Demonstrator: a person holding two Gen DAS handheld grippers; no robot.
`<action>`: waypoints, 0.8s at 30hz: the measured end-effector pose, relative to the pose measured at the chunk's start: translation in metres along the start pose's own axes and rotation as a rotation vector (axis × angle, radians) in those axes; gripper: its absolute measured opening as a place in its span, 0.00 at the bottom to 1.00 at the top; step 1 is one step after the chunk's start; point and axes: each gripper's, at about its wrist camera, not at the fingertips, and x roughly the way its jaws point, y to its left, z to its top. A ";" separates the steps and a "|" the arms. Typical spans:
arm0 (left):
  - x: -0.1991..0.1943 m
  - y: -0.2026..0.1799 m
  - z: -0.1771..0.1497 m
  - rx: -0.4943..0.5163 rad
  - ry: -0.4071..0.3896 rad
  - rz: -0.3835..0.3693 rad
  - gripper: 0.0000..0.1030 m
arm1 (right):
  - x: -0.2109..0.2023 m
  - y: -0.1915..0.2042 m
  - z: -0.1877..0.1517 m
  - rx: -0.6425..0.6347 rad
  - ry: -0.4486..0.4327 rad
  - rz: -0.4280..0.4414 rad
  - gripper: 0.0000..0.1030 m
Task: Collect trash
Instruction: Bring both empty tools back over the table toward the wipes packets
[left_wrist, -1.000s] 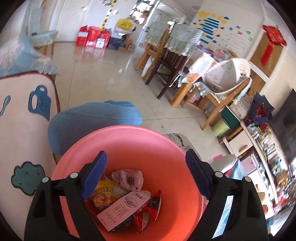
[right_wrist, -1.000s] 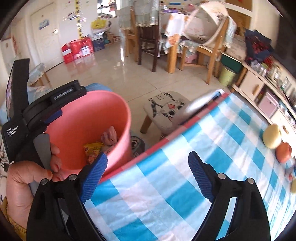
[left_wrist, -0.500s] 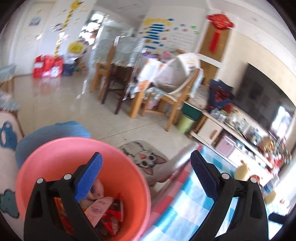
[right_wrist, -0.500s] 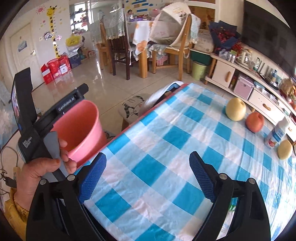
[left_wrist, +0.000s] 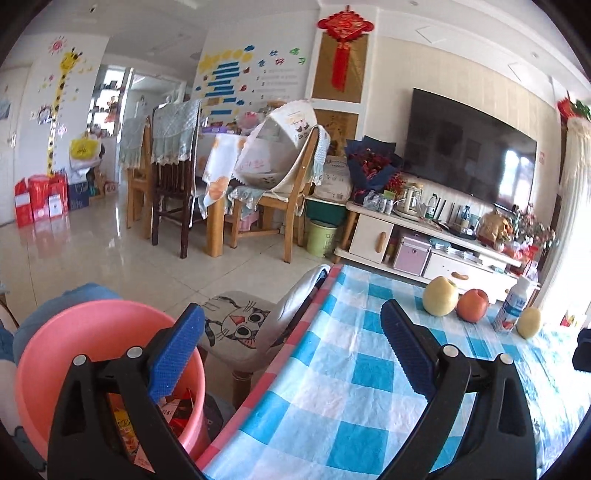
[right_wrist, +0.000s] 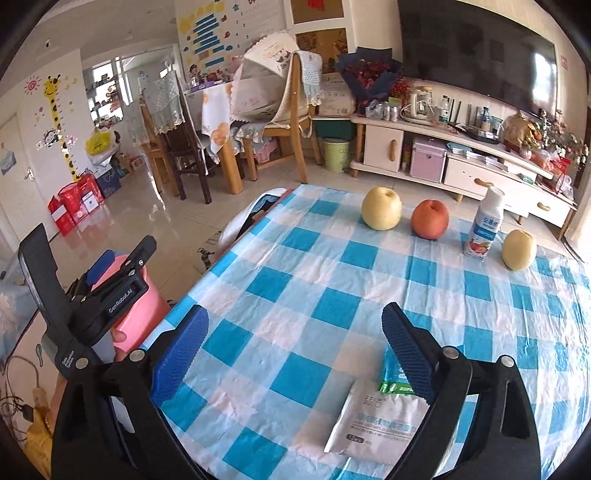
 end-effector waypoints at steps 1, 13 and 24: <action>-0.001 -0.005 -0.001 0.017 -0.001 0.001 0.94 | -0.002 -0.003 0.000 0.002 -0.003 -0.007 0.92; -0.006 -0.056 -0.014 0.145 0.079 0.031 0.94 | -0.020 -0.050 -0.013 0.023 -0.032 -0.087 0.93; -0.019 -0.103 -0.032 0.243 0.090 -0.062 0.94 | -0.032 -0.092 -0.019 0.106 -0.037 -0.118 0.93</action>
